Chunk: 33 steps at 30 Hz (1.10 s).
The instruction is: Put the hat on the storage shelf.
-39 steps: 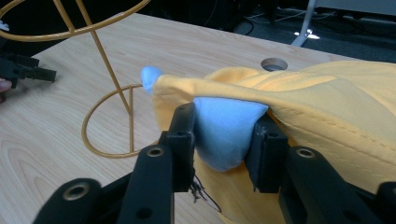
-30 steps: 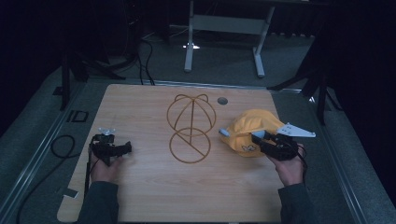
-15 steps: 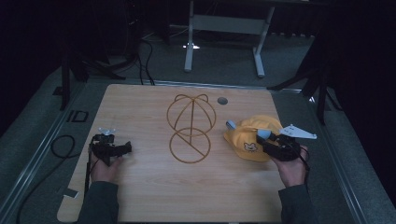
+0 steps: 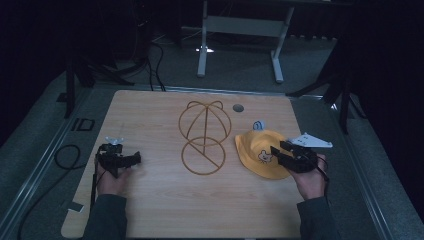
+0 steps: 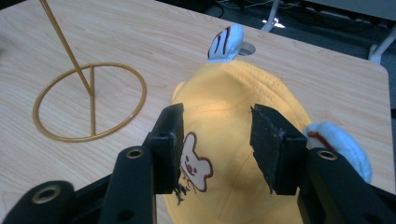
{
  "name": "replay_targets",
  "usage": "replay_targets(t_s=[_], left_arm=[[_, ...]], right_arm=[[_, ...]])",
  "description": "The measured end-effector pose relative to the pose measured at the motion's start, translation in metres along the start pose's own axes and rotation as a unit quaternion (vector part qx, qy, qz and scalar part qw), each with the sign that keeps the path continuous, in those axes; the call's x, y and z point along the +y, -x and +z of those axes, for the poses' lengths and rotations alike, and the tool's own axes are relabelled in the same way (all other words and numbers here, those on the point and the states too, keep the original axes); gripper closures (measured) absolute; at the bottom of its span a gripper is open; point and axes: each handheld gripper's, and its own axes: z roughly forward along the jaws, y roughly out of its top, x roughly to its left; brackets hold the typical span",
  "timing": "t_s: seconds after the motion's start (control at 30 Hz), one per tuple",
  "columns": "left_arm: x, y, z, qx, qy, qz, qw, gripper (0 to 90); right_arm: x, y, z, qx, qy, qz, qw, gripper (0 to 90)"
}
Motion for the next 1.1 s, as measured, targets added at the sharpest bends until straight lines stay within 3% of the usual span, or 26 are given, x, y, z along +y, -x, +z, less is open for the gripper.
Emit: replay_targets(t_s=[0.5,0.53,0.77,1.0,1.1], left_arm=[[0.000,0.000,0.000,0.000,-0.001,0.001,1.0000,1.4],[0.000,0.000,0.000,0.000,-0.001,0.000,1.0000,1.4],[0.000,0.000,0.000,0.000,-0.001,0.000,1.0000,1.4],[0.000,0.000,0.000,0.000,-0.001,0.001,1.0000,1.4],[0.000,0.000,0.000,0.000,-0.001,0.001,1.0000,1.4]], right_arm=[[0.017,0.010,0.004,-0.015,-0.043,-0.038,0.9983,55.5],[0.019,0.010,0.006,-0.018,-0.053,-0.053,0.9970,55.3],[0.029,0.013,0.010,-0.018,-0.072,-0.072,0.9946,54.7],[0.039,0.016,0.015,-0.016,-0.105,-0.102,0.9892,54.5],[0.043,0.016,0.017,-0.013,-0.118,-0.122,0.9854,53.7]])
